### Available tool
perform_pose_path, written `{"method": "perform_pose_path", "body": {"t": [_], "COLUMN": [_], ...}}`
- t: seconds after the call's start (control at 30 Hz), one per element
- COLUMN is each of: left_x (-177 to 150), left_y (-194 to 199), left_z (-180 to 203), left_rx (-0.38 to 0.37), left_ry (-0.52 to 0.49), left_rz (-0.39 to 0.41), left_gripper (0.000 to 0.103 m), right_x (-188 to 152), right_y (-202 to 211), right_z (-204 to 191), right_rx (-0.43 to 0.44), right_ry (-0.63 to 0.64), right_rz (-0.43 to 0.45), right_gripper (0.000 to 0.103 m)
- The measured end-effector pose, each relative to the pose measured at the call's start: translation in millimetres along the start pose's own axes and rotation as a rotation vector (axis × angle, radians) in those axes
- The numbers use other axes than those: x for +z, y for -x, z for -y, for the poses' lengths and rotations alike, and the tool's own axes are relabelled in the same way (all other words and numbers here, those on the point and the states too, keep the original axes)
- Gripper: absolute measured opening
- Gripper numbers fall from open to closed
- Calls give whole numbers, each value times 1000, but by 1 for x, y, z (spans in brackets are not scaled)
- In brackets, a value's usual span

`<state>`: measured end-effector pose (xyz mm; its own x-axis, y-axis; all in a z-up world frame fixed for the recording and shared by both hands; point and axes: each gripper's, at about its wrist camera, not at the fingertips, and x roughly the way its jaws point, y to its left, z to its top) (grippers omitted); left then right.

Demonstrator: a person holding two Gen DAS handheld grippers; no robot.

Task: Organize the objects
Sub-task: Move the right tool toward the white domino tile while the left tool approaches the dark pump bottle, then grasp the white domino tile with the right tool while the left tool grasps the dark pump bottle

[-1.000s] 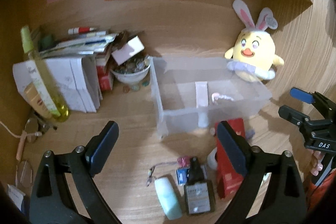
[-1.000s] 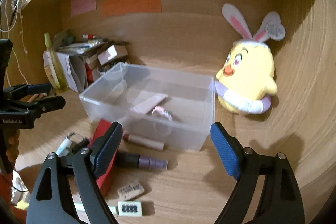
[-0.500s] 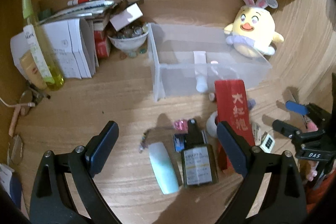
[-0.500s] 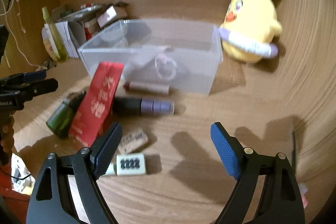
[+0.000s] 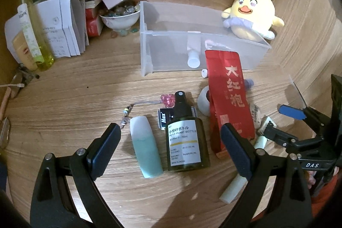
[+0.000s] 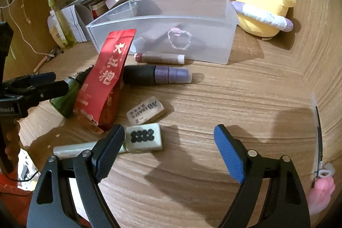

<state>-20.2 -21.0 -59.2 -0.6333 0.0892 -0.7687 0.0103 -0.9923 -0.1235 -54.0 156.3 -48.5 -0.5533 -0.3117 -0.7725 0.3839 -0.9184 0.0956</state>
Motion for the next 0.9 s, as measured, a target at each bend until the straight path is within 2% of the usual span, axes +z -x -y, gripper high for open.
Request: {"method": "perform_pose_path", "body": {"t": [0.07,0.1,0.17,0.23,0.33,0.43,0.57,0.67,0.73,0.9], "left_x": [-3,-4,-6,-6,-7,-8,-8,-8,-7,-6], "left_y": [0,0,0,-1,-3,-5,-6,-6,-6,-7], "left_z": [2,4,6,8,8,9,9,7,6,6], "left_rx": [-1,-4,-8,-11,-27,-37,-44,-53,-69,-76], "left_ry": [-4,-6,-12,-15,-6,-3,10,25,36,38], "left_rz": [4,4,5,-2,-13,-23,-18,-14,-15,-20], "left_gripper": [95,95,91,81,80,74,72,65,57,48], "right_x": [0,0,0,0,1,1,0,1,1,2], "right_y": [0,1,1,2,4,4,4,0,-4,-4], "right_z": [1,1,1,0,0,0,-5,-9,-9,-8], "right_rx": [3,10,18,12,8,11,29,25,37,37], "right_ry": [-6,-9,-8,-1,7,5,24,36,30,20], "right_rz": [5,6,10,17,20,17,13,8,-6,0], "right_gripper": [82,79,74,68,64,63,63,59,51,45]}}
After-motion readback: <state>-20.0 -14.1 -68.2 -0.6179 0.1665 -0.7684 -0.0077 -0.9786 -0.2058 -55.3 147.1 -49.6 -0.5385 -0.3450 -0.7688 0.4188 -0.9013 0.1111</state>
